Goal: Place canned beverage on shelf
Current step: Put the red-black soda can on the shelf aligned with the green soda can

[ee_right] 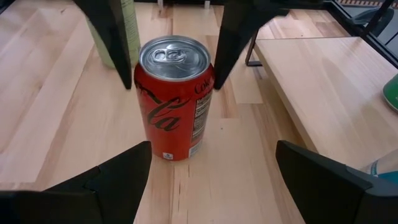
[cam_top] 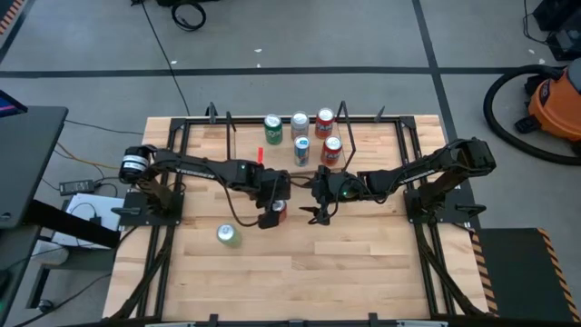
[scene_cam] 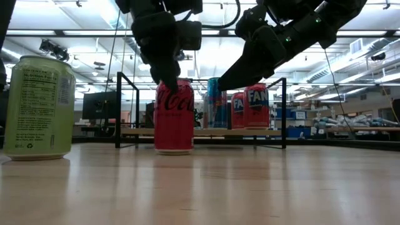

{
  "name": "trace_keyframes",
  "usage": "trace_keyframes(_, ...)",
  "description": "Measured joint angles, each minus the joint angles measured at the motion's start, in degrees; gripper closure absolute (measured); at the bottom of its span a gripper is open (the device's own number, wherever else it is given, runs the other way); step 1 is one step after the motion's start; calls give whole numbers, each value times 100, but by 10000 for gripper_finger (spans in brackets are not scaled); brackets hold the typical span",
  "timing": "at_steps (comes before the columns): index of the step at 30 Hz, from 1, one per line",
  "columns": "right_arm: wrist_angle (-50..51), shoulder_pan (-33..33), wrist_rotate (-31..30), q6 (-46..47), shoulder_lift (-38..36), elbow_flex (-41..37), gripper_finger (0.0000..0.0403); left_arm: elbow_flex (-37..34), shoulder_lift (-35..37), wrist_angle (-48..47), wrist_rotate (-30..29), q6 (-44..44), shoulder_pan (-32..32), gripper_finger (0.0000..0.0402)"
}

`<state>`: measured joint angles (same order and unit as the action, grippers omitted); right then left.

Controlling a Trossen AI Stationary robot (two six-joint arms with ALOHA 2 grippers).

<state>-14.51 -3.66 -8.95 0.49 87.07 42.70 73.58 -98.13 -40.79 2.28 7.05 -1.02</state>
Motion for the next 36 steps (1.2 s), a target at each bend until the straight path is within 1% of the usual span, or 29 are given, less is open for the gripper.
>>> trace_keyframes(3,1,-2,1,0,-1,0,49,2,-39,4,-4,1,1,40)
trace_keyframes(8,11,-2,4,0,-2,0,49,2,-34,39,-89,7,36,75)
trace_keyframes(12,346,-2,17,0,-38,0,49,4,-31,39,-90,28,131,94)
trace_keyframes(19,1387,-2,20,150,-489,-2,49,-2,60,-8,-172,-219,389,90)
trace_keyframes(23,1494,-2,-7,216,-660,0,49,0,215,8,-137,-345,644,90)
trace_keyframes(29,1694,-4,-24,210,-667,-2,49,0,442,-1,216,-348,1033,90)
trace_keyframes(36,2066,-3,-28,199,-695,0,49,2,880,26,256,-389,1405,90)
